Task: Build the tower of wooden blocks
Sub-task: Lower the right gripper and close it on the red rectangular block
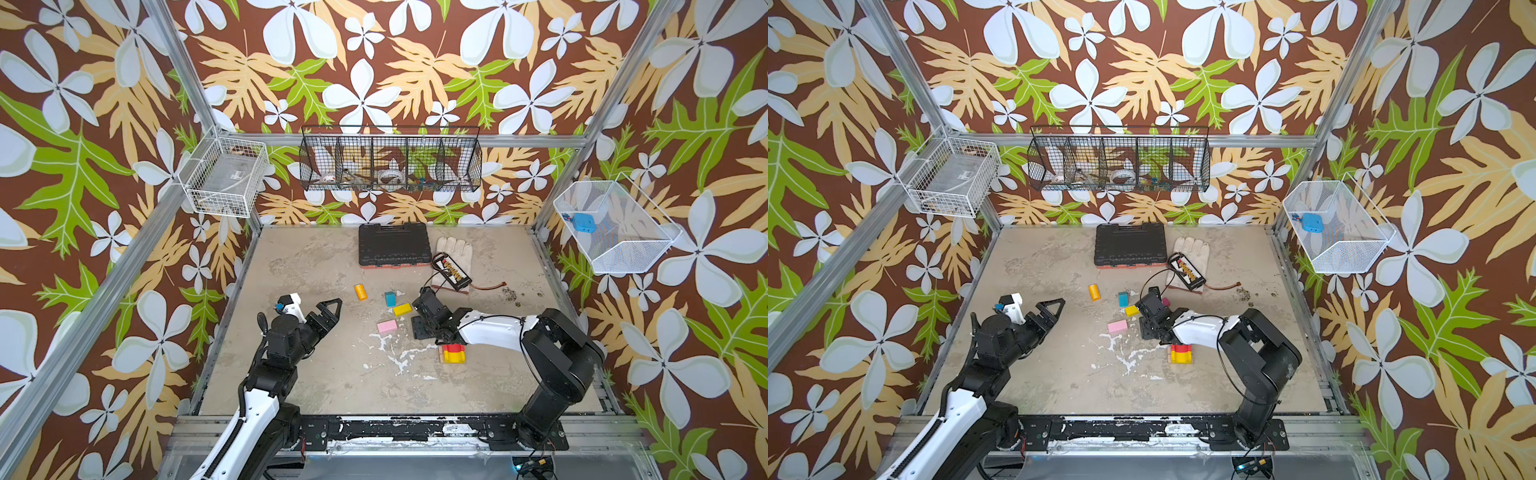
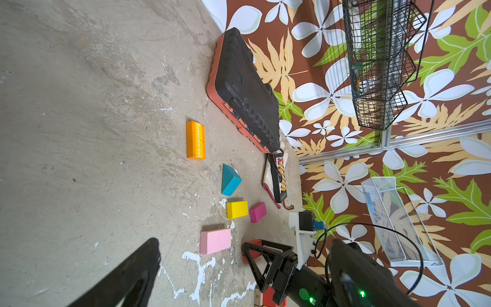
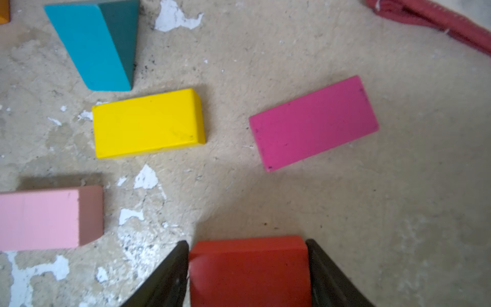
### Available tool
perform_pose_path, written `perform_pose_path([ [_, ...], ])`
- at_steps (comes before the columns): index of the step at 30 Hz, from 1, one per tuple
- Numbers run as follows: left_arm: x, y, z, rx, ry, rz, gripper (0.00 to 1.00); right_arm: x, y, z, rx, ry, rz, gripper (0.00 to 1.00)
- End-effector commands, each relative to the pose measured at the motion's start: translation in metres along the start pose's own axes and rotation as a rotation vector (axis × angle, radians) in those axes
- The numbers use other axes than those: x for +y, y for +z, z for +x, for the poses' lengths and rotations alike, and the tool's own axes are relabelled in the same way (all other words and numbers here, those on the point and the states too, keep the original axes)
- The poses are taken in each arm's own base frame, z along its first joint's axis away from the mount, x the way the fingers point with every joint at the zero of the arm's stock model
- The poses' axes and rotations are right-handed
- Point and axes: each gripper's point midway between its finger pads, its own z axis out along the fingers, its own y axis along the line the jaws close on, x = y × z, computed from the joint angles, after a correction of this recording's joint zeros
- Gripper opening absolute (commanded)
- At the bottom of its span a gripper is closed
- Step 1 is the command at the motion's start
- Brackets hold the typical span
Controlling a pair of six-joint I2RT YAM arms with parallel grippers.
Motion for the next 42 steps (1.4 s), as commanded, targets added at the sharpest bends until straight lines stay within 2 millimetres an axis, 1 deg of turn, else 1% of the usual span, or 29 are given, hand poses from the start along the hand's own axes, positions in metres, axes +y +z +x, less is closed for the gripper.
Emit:
perform_pose_path([
  [1,-0.002,0.0,-0.001,-0.006,0.004,0.011,1.0,0.006,-0.004,0.014,0.044,0.004,-0.004,0.66],
  [5,-0.004,0.0,-0.001,-0.005,0.006,0.02,1.0,0.013,-0.006,0.019,0.049,0.017,-0.024,0.64],
  [8,-0.004,-0.001,-0.001,-0.004,0.006,0.022,1.0,0.013,-0.007,0.017,0.041,0.026,-0.031,0.63],
  [13,-0.004,-0.001,0.0,0.002,0.003,0.024,1.0,0.01,-0.007,0.014,0.034,0.012,-0.005,0.68],
  [16,-0.004,-0.001,0.001,0.003,0.003,0.026,1.0,0.011,-0.006,0.014,0.039,0.006,-0.001,0.68],
  [19,-0.004,-0.001,0.001,0.005,0.0,0.024,1.0,0.013,-0.005,0.015,0.05,0.006,-0.01,0.68],
  [24,-0.004,-0.001,0.001,0.006,-0.002,0.025,1.0,0.011,-0.006,0.02,0.059,0.009,-0.002,0.71],
  [30,-0.004,-0.001,0.001,0.007,-0.003,0.022,1.0,0.01,-0.009,0.026,0.063,0.008,0.005,0.71],
  [34,-0.004,-0.001,0.002,0.01,-0.003,0.023,1.0,0.011,-0.008,0.03,0.067,0.004,0.008,0.67],
  [38,-0.004,-0.002,0.0,-0.003,0.009,0.024,1.0,0.012,-0.006,0.031,0.071,0.004,0.005,0.61],
  [42,0.004,-0.004,-0.014,-0.08,0.094,-0.036,1.0,0.013,-0.009,0.027,0.061,0.006,0.001,0.56],
])
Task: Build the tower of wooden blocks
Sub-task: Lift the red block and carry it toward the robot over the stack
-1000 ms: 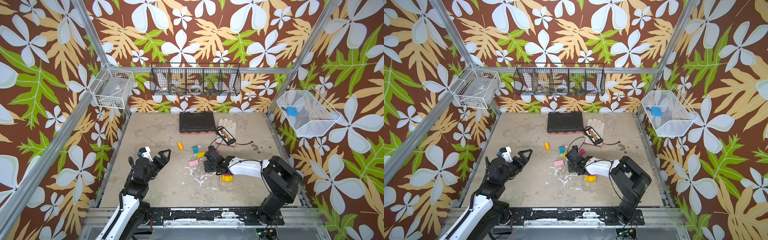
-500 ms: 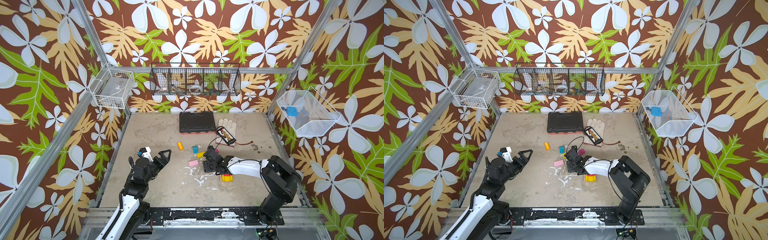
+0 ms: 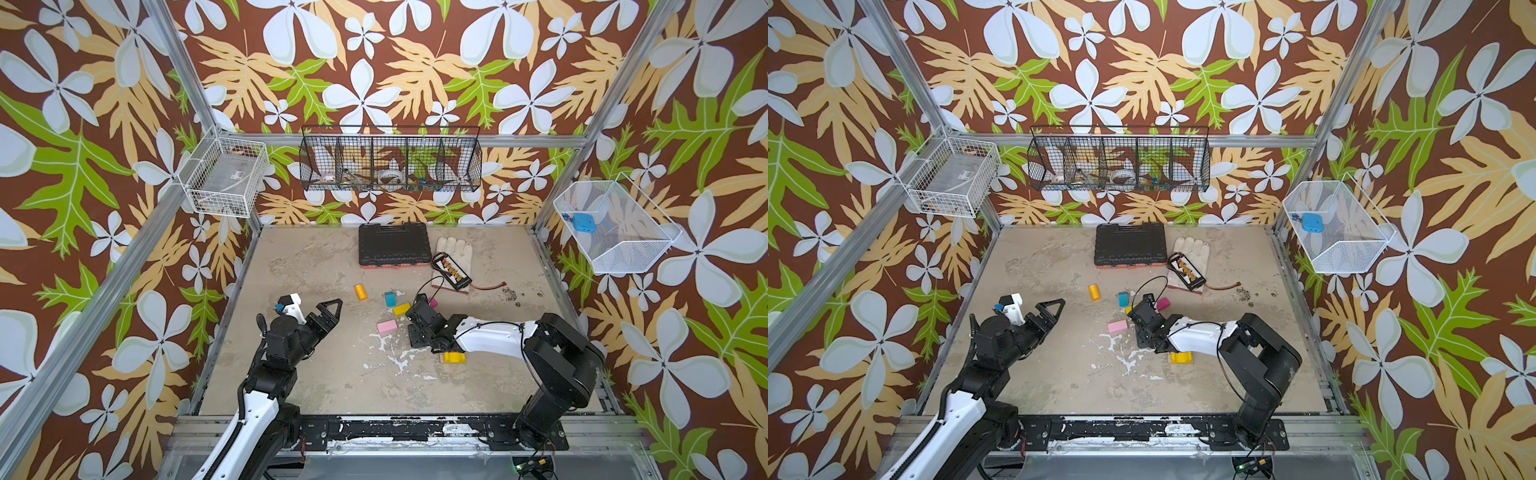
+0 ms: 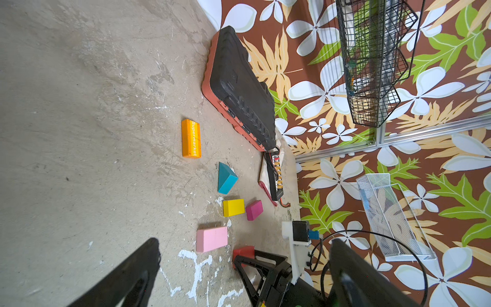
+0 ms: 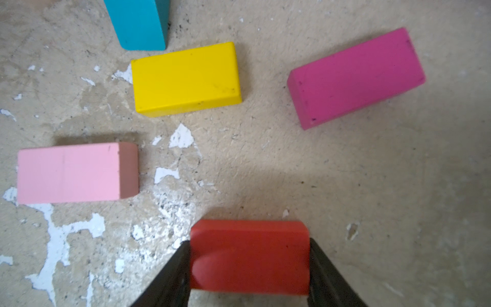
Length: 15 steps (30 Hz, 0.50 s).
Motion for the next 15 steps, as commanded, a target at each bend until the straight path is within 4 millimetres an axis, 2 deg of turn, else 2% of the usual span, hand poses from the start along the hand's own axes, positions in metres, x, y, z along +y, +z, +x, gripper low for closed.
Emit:
perform_pose_path([
  [1,0.008,-0.001,-0.015,-0.079,0.119,-0.056,1.0,-0.003,-0.001,0.009,0.04,0.009,0.002,0.55],
  [3,0.013,0.0,-0.022,-0.114,0.239,-0.091,1.0,-0.002,-0.006,0.006,0.025,0.009,-0.005,0.54],
  [6,0.019,0.006,-0.02,-0.111,0.4,-0.098,1.0,-0.001,-0.016,-0.003,-0.004,0.008,-0.014,0.53],
  [12,0.043,0.016,-0.023,-0.164,0.445,-0.148,1.0,-0.003,-0.052,-0.023,-0.09,0.017,-0.046,0.48],
  [15,0.03,0.023,-0.01,-0.103,0.494,-0.046,1.0,-0.013,-0.075,-0.026,-0.133,0.031,-0.046,0.48],
])
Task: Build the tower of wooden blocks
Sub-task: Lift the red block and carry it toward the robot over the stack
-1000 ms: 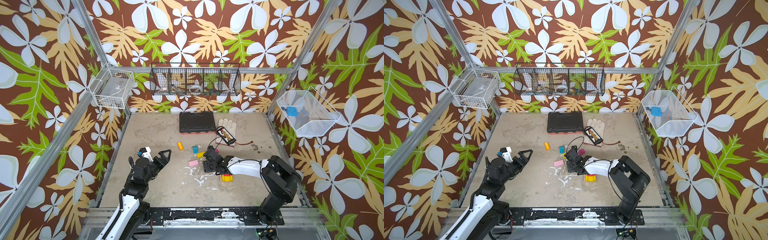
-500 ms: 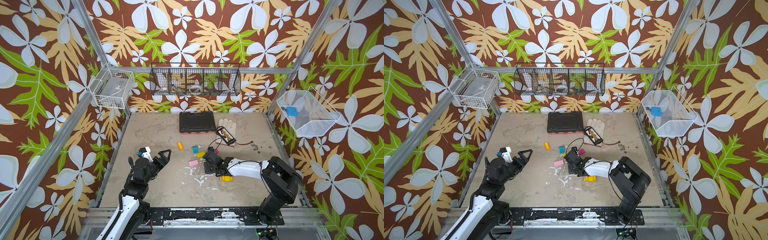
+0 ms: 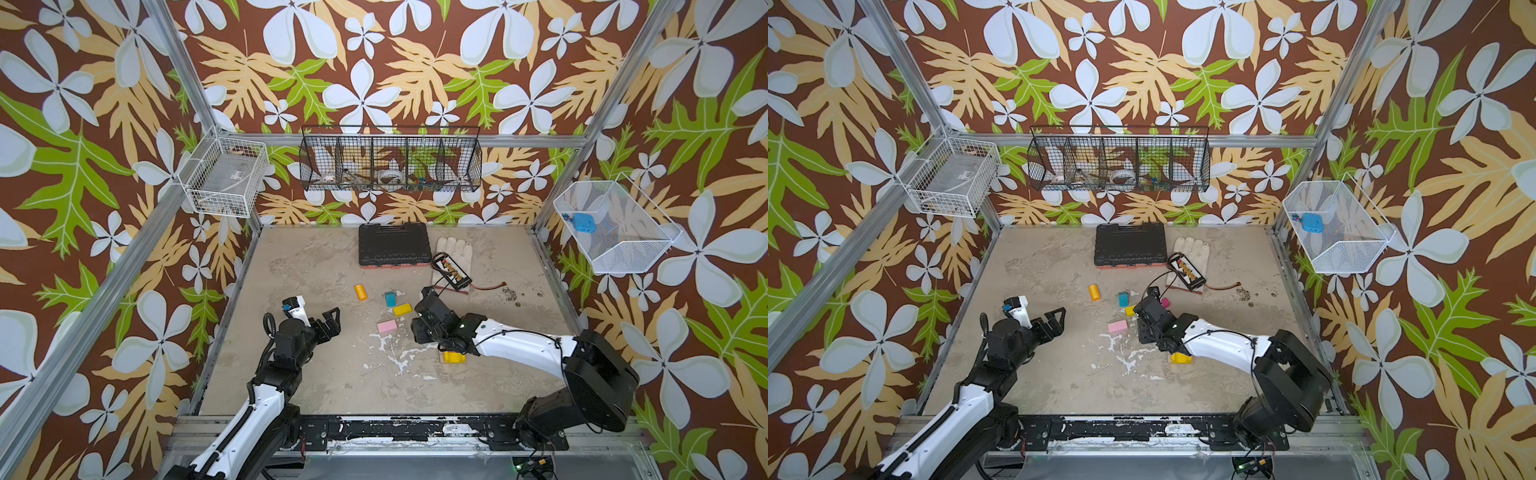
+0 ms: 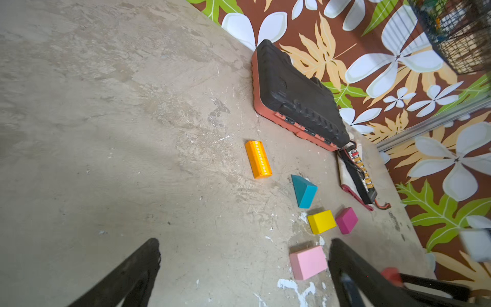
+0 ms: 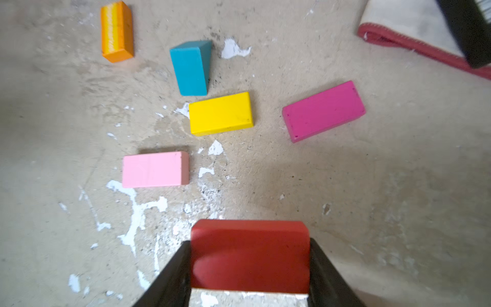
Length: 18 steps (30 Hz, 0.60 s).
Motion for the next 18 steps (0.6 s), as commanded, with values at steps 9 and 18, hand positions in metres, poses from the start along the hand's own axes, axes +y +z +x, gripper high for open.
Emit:
perform_pose_path([
  [9,-0.015,0.004,-0.012,-0.122,0.094,0.118,1.0,-0.051,-0.07,0.016,-0.089,0.056,0.056,0.45],
  [18,0.002,-0.007,-0.034,-0.277,0.091,0.032,1.0,-0.067,-0.081,0.051,-0.013,0.113,0.042,0.39],
])
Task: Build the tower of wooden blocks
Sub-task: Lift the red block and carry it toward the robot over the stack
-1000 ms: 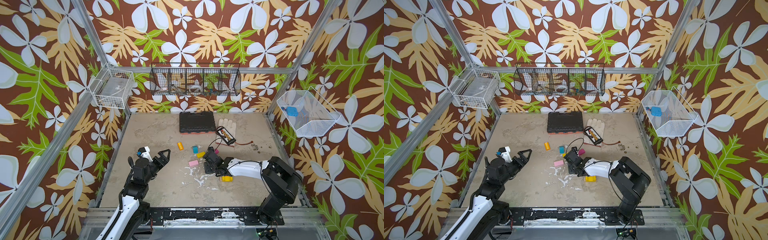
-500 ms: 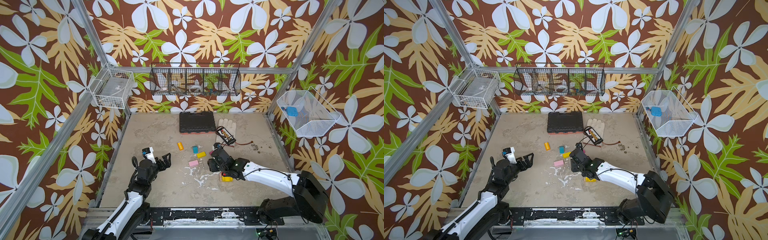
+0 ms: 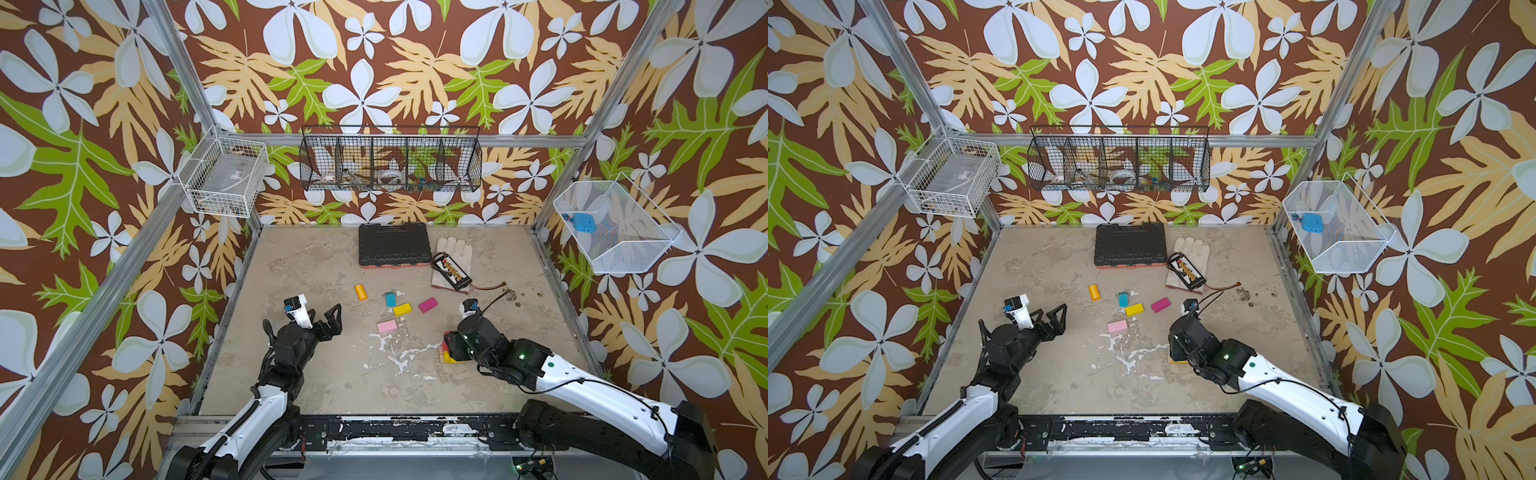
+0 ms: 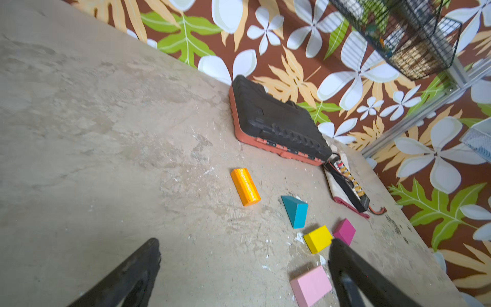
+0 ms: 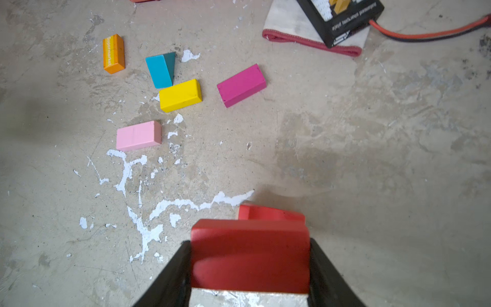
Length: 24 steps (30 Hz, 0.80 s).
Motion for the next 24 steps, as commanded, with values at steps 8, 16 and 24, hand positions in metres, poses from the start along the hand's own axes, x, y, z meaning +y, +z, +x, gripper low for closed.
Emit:
perform_pose_path([
  [8,-0.001,-0.005,-0.011,-0.069,0.022,0.006,1.0,-0.012,0.005,0.04,0.117,0.069,0.001,0.38],
  [16,0.0,-0.002,-0.007,-0.045,0.018,0.0,1.0,-0.013,0.008,0.036,0.108,0.062,0.018,0.38],
  [24,0.001,-0.001,-0.006,-0.04,0.016,-0.001,1.0,-0.014,0.016,0.023,0.088,0.044,0.087,0.39],
])
